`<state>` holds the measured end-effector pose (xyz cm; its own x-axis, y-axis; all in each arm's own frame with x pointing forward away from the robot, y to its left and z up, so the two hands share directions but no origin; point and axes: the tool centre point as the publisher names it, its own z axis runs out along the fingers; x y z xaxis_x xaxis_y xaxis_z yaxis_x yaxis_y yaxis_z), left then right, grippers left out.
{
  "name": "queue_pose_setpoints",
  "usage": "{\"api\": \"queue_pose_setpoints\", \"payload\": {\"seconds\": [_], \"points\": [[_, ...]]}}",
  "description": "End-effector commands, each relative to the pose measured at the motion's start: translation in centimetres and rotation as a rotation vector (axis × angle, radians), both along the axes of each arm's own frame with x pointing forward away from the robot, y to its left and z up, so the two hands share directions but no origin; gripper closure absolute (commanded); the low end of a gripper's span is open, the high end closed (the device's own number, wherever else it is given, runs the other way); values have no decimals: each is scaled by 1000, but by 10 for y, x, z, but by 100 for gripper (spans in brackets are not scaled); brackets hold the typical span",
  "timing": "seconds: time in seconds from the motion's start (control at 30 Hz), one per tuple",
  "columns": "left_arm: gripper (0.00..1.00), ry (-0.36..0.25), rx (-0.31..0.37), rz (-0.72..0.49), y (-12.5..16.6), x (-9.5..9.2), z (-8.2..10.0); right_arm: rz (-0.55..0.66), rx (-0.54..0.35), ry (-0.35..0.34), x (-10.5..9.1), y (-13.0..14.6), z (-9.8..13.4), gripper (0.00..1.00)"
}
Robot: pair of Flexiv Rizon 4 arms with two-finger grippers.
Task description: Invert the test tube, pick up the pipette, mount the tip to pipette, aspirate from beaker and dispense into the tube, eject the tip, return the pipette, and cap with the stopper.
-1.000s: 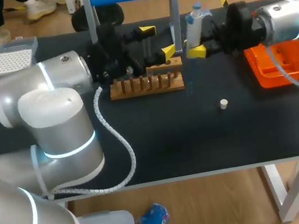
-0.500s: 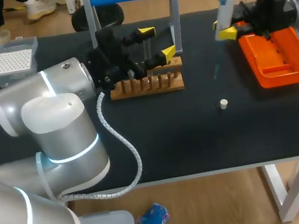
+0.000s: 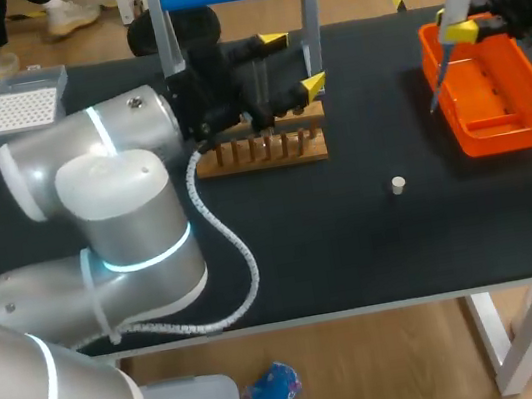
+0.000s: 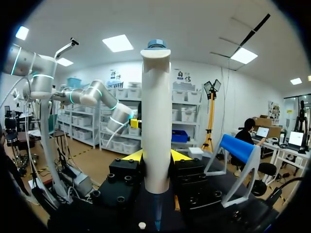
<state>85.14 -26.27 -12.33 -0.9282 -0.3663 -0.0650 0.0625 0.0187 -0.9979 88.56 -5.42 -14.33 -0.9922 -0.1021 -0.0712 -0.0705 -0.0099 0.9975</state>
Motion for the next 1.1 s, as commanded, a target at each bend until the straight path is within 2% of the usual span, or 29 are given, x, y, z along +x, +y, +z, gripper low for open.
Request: {"api": "queue_pose_setpoints", "payload": {"seconds": [0.03,0.2,0.57,0.9,1.1], "points": [[0,10,59,-19,-39,24,6,-24,5,-4,1,-24,-1,100],[0,4,97,-58,-59,35,9,-60,10,-11,7,-51,-2,100],[0,13,104,-87,-85,52,13,-118,-1,-18,28,-101,-2,100],[0,22,129,-109,-100,62,13,-108,8,-8,59,-130,-13,100],[0,24,144,-102,-105,69,14,-97,18,-1,73,-136,-20,100]]}}
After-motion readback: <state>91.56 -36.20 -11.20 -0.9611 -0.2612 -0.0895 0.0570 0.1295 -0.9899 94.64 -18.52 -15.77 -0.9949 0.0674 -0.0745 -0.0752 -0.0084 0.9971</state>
